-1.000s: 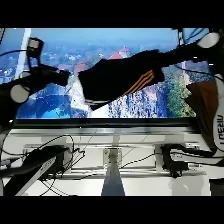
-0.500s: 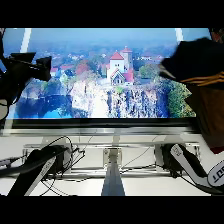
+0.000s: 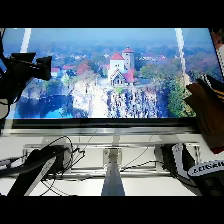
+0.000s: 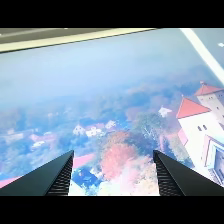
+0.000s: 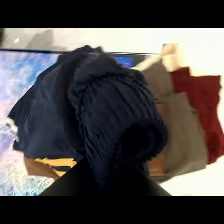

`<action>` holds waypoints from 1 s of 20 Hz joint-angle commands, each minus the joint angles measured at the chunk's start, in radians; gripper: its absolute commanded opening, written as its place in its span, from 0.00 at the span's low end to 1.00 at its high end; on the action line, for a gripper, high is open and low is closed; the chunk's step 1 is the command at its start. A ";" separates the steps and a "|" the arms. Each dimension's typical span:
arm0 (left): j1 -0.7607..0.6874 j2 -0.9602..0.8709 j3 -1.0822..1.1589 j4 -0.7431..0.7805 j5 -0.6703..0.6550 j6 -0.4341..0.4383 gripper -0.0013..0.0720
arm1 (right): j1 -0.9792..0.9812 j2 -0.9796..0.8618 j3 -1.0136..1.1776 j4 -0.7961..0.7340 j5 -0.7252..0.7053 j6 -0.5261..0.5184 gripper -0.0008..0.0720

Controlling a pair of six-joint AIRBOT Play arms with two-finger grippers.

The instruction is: Fold the clothes and pants, and hang the long-sleeved shirts on hangers.

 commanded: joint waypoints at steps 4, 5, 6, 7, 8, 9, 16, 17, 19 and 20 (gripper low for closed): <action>0.000 -0.001 0.000 -0.004 0.001 0.000 0.80 | -0.036 0.015 0.001 -0.023 0.054 0.173 0.08; 0.000 -0.001 0.000 -0.004 0.001 -0.001 0.80 | -0.036 0.015 0.001 -0.024 0.050 0.230 0.19; 0.000 -0.001 0.000 -0.004 0.000 0.000 0.80 | -0.036 0.015 0.001 -0.023 0.049 0.286 0.43; 0.000 -0.001 0.000 -0.004 0.000 0.000 0.80 | -0.036 0.015 0.001 -0.022 0.048 0.342 0.76; 0.000 -0.001 0.000 -0.004 0.001 0.000 0.80 | -0.036 0.015 0.001 -0.022 0.044 0.378 0.98; 0.000 -0.001 0.000 -0.004 0.000 0.000 0.80 | -0.036 0.015 0.001 -0.022 0.032 0.380 0.95; 0.000 -0.001 0.000 -0.004 0.001 0.000 0.80 | 0.013 -0.018 -0.021 0.159 -0.128 0.099 0.06; 0.000 -0.001 0.000 -0.004 0.000 0.000 0.80 | 0.055 -0.024 -0.036 0.233 -0.156 0.061 0.06; 0.000 -0.001 0.000 -0.004 0.001 0.000 0.80 | 0.207 -0.057 -0.054 0.362 -0.224 -0.097 0.06; 0.000 -0.001 0.000 -0.004 0.001 0.000 0.80 | 0.304 -0.077 -0.053 0.372 -0.244 -0.181 0.06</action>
